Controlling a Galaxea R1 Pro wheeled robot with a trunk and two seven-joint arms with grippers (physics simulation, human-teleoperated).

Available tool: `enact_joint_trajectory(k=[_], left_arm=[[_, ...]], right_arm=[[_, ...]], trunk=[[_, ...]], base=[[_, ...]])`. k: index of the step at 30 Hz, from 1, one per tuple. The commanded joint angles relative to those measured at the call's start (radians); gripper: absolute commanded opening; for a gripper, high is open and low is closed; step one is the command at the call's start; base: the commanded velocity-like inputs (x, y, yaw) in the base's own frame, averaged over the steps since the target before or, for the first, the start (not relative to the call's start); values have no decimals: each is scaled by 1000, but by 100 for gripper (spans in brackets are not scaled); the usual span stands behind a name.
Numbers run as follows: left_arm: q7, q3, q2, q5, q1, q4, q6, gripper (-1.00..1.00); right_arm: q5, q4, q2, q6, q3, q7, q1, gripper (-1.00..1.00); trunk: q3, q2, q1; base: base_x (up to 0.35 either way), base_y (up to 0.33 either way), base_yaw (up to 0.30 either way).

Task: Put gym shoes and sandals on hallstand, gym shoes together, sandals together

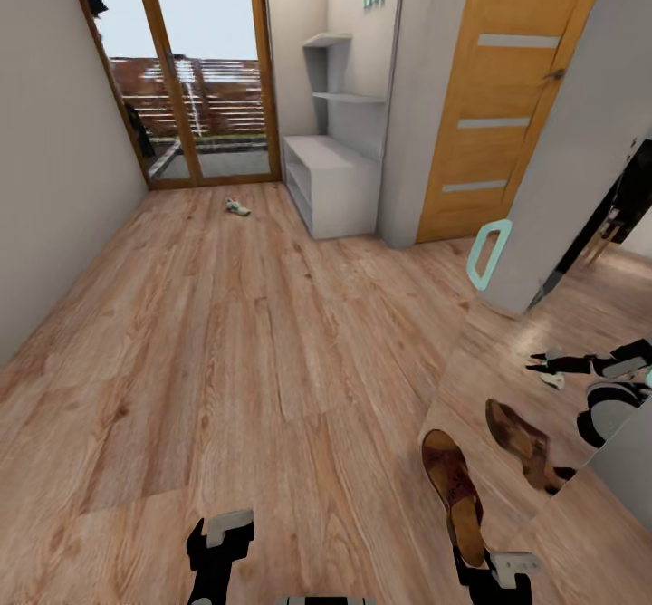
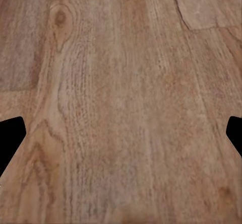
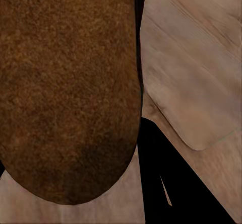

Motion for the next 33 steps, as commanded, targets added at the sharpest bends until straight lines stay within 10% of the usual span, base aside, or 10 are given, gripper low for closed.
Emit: enact_joint_trajectory(k=[1, 33], left_arm=[[6, -9, 1, 9, -1, 1, -4, 100], [6, -10, 1, 9, -1, 1, -4, 100]], right_arm=[[-12, 0, 0, -2, 0, 9, 0, -100], [-12, 0, -1, -2, 0, 9, 0, -100]], trunk=[[-1, 0, 0], [-1, 0, 0]], base=[[91, -124, 273], [9, -9, 253]])
